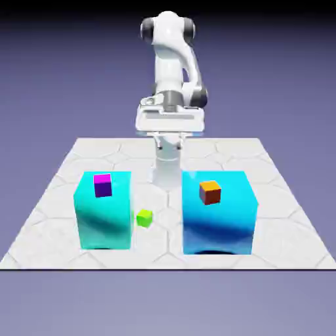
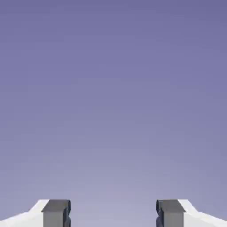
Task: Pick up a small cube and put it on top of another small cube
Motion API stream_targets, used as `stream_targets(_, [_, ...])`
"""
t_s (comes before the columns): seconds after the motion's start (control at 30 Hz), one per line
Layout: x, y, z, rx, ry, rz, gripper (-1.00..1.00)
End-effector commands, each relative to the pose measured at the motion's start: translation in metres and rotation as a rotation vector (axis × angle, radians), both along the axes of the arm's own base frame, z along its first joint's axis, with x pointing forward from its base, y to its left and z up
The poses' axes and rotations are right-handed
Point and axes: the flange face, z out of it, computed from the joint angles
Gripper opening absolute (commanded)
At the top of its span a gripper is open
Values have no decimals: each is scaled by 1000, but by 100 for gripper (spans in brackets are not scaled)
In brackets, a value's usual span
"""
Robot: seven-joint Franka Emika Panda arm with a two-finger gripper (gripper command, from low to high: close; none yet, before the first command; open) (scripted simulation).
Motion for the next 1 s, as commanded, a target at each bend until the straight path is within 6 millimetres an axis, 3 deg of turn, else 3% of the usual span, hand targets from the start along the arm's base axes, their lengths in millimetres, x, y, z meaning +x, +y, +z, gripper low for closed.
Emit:
stream_targets(0.0, [9, -8, 4, 31, 26, -27, 0])
stream_targets(0.2, [60, -64, 15, 209, 187, -187, 0])
stream_targets(0.33, [78, -146, -20, 285, 366, -354, 0])
stream_targets(0.47, [77, -230, -56, 370, 531, -516, 0])
stream_targets(0.6, [58, -312, -90, 462, 681, -674, 0])
stream_targets(0.73, [23, -387, -119, 560, 815, -824, 0])
stream_targets(0.97, [-71, -464, -211, 680, 1112, -989, 0])
